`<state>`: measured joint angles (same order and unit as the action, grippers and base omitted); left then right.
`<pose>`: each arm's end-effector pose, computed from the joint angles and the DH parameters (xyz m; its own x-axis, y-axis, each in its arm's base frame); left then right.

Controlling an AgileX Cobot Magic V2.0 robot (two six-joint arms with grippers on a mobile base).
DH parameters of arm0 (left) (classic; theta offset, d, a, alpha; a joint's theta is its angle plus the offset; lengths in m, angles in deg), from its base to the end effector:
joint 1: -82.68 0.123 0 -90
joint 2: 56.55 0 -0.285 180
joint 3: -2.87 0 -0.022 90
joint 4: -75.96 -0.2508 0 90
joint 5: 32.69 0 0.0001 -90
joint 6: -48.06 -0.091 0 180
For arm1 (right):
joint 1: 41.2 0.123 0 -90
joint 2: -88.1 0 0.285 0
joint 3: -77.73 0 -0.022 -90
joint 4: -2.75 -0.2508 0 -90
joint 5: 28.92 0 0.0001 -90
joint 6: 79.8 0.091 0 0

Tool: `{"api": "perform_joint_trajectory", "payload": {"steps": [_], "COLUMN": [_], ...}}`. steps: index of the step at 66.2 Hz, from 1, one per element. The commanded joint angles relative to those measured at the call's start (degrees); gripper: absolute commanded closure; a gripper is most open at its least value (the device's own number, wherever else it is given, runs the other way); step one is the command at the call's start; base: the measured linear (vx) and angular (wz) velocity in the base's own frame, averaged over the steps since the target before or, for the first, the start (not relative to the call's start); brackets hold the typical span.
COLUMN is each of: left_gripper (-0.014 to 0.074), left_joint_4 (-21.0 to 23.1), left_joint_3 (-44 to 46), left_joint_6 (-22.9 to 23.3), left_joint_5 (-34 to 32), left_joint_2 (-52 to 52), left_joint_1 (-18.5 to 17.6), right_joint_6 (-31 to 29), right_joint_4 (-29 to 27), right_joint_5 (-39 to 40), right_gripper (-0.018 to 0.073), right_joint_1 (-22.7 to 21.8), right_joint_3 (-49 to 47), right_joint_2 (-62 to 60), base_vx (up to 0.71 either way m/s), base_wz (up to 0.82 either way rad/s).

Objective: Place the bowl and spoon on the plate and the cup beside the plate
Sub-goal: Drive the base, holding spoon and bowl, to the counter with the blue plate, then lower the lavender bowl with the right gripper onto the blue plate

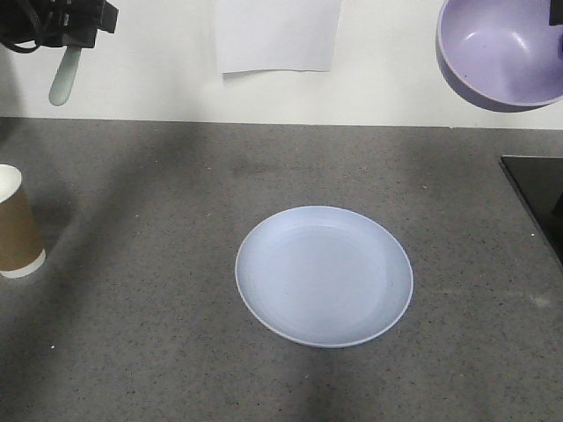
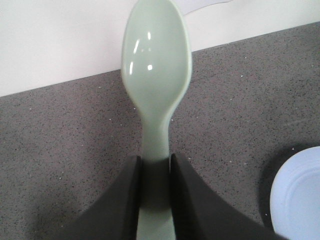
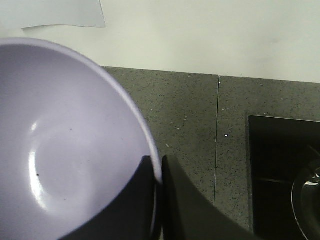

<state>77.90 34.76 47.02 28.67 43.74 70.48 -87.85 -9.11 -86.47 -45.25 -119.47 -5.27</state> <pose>0.3375 -0.0757 0.4580 -0.6245 0.1370 -0.7689 0.2348 0.9719 -0.0175 0.2828 -0.0042 0.4629 -0.5900 0.0138 -0.8073 -0.0864 0.9930 0.0802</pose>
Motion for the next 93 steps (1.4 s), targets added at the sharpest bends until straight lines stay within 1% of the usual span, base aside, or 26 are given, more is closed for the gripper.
{"api": "perform_joint_trajectory", "payload": {"steps": [1, 39, 51, 67, 72, 82, 93], "left_gripper": [0.0603, 0.0603, 0.0603, 0.0603, 0.0603, 0.0603, 0.0603], "left_joint_4": [0.46, 0.46, 0.46, 0.46, 0.46, 0.46, 0.46], "left_joint_3": [1.79, 1.79, 1.79, 1.79, 1.79, 1.79, 1.79], "left_joint_6": [0.07, 0.07, 0.07, 0.07, 0.07, 0.09, 0.03], "left_joint_5": [-3.57, -3.77, -4.64, -5.68, -7.03, -8.03, -9.47], "left_joint_2": [-2.58, -2.58, -2.58, -2.58, -2.58, -2.58, -2.58], "left_joint_1": [-0.16, -0.16, -0.16, -0.16, -0.16, -0.16, -0.16], "right_joint_6": [-0.25, 0.02, 0.02, 0.07, -0.69, -3.76, -5.36], "right_joint_4": [-0.67, -0.67, -1.63, -2.14, -2.51, -5.74, -9.93], "right_joint_5": [3.83, 3.88, 3.93, 7.72, 8.13, 6.52, 1.46], "right_gripper": [0.0566, 0.0566, 0.0566, 0.0566, 0.0564, 0.0559, 0.0554], "right_joint_1": [-0.18, -0.18, -0.18, -0.18, -0.18, -0.18, -0.18], "right_joint_3": [-1.53, -1.53, -1.53, -1.53, -1.53, -1.53, -1.53], "right_joint_2": [-1.87, -1.87, -1.87, -1.74, -1.48, 0.15, 4.48], "base_vx": [0.0, 0.0, 0.0, 0.0, 0.0, 0.0, 0.0], "base_wz": [0.0, 0.0, 0.0, 0.0, 0.0, 0.0, 0.0]}}
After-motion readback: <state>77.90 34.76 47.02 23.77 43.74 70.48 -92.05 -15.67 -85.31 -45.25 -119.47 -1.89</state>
